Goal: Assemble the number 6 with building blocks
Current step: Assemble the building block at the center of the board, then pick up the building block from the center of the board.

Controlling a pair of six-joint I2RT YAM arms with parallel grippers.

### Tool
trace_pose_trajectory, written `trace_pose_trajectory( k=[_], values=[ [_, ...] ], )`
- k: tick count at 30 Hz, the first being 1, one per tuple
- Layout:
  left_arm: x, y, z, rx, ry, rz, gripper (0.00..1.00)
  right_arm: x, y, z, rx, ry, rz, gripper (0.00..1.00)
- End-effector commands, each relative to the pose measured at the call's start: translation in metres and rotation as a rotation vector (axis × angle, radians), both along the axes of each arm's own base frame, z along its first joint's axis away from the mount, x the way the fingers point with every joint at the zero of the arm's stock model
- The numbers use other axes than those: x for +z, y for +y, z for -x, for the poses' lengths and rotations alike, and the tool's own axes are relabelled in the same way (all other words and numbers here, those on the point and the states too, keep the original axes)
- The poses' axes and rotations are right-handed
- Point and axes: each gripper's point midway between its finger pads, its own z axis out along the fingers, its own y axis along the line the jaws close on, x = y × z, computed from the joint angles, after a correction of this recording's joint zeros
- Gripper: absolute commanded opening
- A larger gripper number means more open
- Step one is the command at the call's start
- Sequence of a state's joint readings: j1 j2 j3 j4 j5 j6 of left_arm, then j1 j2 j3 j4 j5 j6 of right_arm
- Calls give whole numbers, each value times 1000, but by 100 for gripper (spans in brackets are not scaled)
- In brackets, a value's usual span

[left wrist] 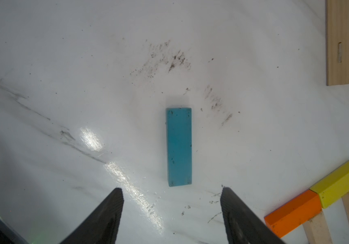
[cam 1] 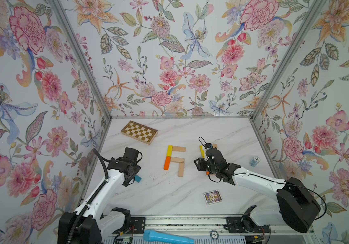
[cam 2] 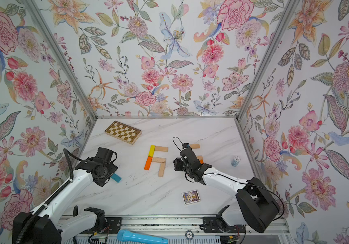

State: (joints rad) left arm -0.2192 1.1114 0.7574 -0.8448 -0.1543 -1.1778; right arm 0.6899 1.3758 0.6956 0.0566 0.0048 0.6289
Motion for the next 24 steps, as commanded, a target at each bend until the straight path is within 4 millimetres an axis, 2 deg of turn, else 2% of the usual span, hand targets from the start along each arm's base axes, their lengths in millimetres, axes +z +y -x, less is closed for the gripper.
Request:
trace_pose_trajectory(
  k=[1, 10, 14, 24],
  values=[
    [-16, -4, 4, 58, 20, 51, 75, -1, -2, 0, 18, -8, -1, 31],
    [-42, -9, -8, 84, 56, 73, 75, -6, -4, -2, 16, 6, 2, 31],
    [-53, -4, -10, 86, 88, 63, 74, -7, -7, -3, 7, 6, 2, 31],
    [-67, -6, -31, 32, 133, 59, 67, -11, -18, -1, -15, 10, 5, 30]
  ],
)
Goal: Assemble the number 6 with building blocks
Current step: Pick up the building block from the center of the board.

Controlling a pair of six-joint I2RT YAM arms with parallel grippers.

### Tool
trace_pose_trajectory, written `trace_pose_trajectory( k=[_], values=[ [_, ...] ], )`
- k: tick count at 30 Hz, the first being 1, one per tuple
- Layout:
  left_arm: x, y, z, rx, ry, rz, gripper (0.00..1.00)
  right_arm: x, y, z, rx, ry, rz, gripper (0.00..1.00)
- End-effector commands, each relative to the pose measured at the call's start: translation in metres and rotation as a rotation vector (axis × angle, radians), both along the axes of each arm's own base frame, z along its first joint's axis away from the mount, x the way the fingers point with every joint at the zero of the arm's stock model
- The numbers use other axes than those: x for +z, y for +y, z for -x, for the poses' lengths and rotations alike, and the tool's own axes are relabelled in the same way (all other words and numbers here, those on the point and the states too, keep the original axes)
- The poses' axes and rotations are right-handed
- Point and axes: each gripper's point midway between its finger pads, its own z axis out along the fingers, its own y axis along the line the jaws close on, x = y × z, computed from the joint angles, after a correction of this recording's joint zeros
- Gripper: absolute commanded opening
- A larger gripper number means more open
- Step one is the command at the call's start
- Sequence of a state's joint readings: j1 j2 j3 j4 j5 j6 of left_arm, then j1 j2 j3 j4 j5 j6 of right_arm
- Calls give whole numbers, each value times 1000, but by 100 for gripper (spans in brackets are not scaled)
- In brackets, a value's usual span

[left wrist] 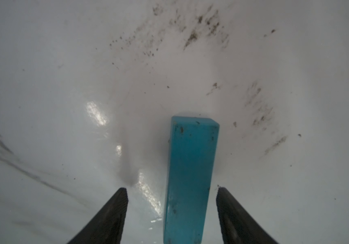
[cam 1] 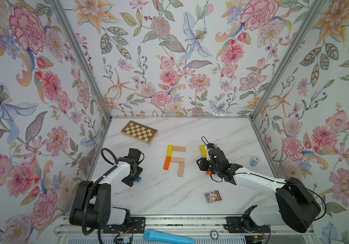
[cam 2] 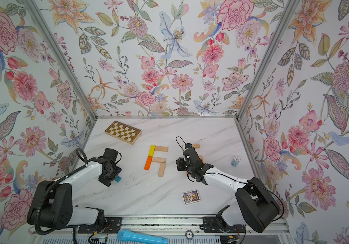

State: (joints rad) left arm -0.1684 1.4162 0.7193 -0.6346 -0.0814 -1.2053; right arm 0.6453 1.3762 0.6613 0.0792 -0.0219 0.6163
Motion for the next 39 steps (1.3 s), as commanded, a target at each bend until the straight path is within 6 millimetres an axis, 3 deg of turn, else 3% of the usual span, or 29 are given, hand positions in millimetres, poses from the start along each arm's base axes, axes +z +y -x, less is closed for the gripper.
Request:
trace_pose_trajectory(
  k=[1, 5, 12, 14, 17, 22, 26, 34, 39],
  values=[
    [-1, -2, -13, -29, -4, 11, 65, -1, -6, 3, -2, -4, 4, 30],
    [-7, 1, -15, -35, 3, 12, 57, -1, -9, 4, -12, -5, 4, 30],
    [-11, 3, -22, -76, 9, 36, 33, -2, -11, 4, -19, -6, 0, 30],
    [-2, 3, -31, -132, -2, 24, 21, -1, -12, 4, -25, -12, 0, 30],
    [18, 2, -46, -263, -8, -5, 15, 1, -16, 3, -34, -21, 1, 30],
    [52, -15, -68, -536, -58, 4, 16, 3, -24, 0, -47, -25, 5, 30],
    [63, -22, -58, -557, -74, 39, 20, 6, -29, -3, -58, -29, 5, 30],
    [49, -60, -24, -261, -177, 248, 21, 12, -30, -8, -75, -44, -7, 30],
    [50, -84, -7, -51, -186, 267, 19, 16, -29, -10, -77, -59, -19, 30]
  ],
)
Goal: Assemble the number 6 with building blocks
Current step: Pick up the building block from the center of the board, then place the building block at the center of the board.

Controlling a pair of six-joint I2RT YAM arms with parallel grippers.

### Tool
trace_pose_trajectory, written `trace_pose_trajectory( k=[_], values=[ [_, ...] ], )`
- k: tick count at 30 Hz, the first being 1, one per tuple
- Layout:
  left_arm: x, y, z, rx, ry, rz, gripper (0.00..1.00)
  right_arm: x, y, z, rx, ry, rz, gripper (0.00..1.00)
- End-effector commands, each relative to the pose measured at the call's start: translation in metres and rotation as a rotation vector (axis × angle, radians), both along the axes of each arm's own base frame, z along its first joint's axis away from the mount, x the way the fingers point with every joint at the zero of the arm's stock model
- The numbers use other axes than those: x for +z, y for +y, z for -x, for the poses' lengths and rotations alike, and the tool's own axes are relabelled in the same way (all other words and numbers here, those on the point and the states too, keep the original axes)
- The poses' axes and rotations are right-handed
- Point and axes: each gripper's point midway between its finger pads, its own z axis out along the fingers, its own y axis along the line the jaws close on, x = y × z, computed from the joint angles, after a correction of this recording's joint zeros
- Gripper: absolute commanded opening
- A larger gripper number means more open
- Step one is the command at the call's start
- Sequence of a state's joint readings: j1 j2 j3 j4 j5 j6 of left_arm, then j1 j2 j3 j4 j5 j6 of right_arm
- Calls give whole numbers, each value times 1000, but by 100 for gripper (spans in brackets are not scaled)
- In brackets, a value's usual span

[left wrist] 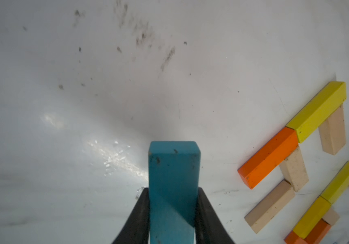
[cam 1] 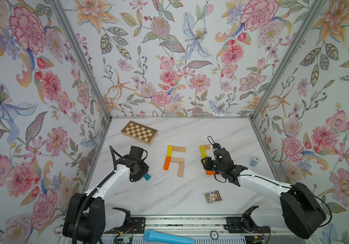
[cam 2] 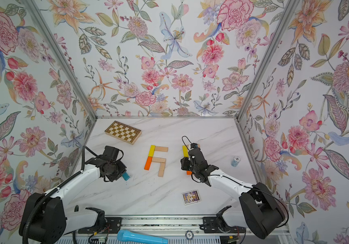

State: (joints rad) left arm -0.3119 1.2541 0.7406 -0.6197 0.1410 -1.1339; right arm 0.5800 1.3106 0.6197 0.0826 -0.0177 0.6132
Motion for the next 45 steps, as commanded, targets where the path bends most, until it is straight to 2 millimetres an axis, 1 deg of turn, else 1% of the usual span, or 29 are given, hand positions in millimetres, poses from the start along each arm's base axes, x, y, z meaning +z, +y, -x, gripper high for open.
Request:
trace_pose_trajectory(
  k=[1, 7, 9, 12, 17, 19, 20, 26, 29, 35, 42, 45],
  values=[
    [8, -11, 1, 249, -9, 48, 20, 11, -3, -3, -9, -38, -7, 30],
    [12, -40, 9, 394, 43, 69, 20, 18, -7, -1, 3, -65, -7, 30],
    [9, -50, 8, 419, 56, 85, 19, 23, -9, 1, 3, -78, -14, 30],
    [4, -62, 5, 445, 71, 93, 20, 31, -12, 2, 4, -98, -21, 30],
    [-5, -83, 2, 471, 98, 99, 20, 39, -12, 8, 29, -119, -27, 31],
    [-9, -92, 2, 483, 106, 109, 20, 41, -22, 5, 6, -122, -29, 31],
    [-10, -95, 2, 489, 106, 114, 20, 42, -23, 5, 7, -124, -33, 31],
    [-14, -107, 2, 527, 104, 100, 21, 48, -26, 11, 20, -131, -53, 31],
    [-21, -113, 2, 534, 118, 60, 22, 49, -28, 13, 26, -132, -57, 31],
    [-33, -121, 2, 547, 140, 45, 25, 47, -37, 16, 20, -126, -70, 31],
    [-47, -122, 10, 552, 182, 14, 35, 46, -48, 18, 5, -126, -74, 31],
    [-43, -124, 9, 550, 178, 23, 42, 47, -48, 18, 4, -129, -76, 32]
  ],
)
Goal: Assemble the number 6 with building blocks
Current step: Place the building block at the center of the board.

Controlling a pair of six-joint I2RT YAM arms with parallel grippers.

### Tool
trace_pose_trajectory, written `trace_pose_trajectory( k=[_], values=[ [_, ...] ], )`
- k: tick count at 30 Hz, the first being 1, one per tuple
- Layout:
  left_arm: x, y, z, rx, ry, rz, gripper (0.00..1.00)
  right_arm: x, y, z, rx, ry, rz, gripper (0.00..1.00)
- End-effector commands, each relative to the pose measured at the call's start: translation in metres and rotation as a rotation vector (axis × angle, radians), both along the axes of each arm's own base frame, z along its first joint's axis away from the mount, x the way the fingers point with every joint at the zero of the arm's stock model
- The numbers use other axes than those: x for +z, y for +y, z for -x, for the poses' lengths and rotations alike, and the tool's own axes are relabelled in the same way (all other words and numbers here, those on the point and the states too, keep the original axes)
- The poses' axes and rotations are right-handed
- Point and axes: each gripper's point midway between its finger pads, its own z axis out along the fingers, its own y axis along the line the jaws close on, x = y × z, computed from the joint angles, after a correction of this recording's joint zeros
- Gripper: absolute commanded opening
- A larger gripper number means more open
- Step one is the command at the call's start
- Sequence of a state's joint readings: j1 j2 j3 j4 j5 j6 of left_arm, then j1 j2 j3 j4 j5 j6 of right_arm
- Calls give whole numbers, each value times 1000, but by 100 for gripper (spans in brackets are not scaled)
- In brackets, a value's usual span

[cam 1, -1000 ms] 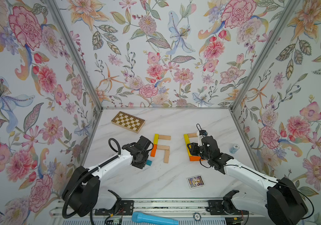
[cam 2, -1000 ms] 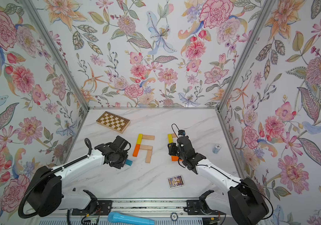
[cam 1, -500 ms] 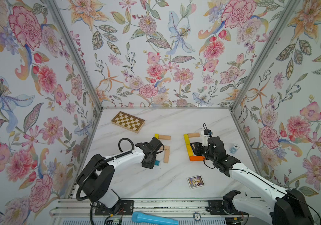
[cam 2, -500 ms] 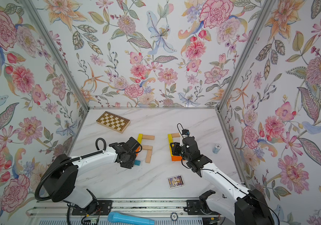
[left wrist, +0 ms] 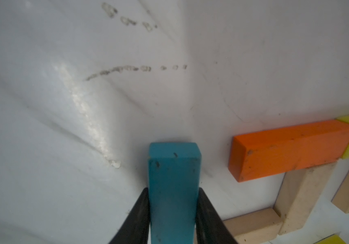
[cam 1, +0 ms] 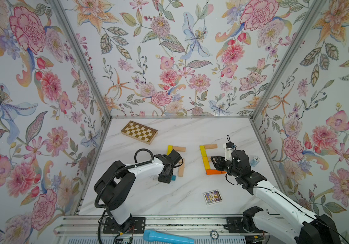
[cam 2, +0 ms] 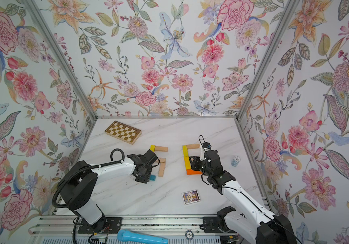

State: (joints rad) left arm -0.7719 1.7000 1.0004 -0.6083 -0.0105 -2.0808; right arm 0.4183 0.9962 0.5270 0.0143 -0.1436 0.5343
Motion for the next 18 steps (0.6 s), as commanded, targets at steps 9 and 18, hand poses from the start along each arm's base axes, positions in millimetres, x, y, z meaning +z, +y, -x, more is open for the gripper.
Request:
trace_pose_trajectory(
  k=[9, 18],
  values=[
    [59, 3, -4, 16, -120, 41, 68, 2, -3, 3, 26, -7, 40, 32],
    [75, 48, -10, -344, -201, 81, 69, 3, 34, 11, 134, 20, 36, 31]
  ],
)
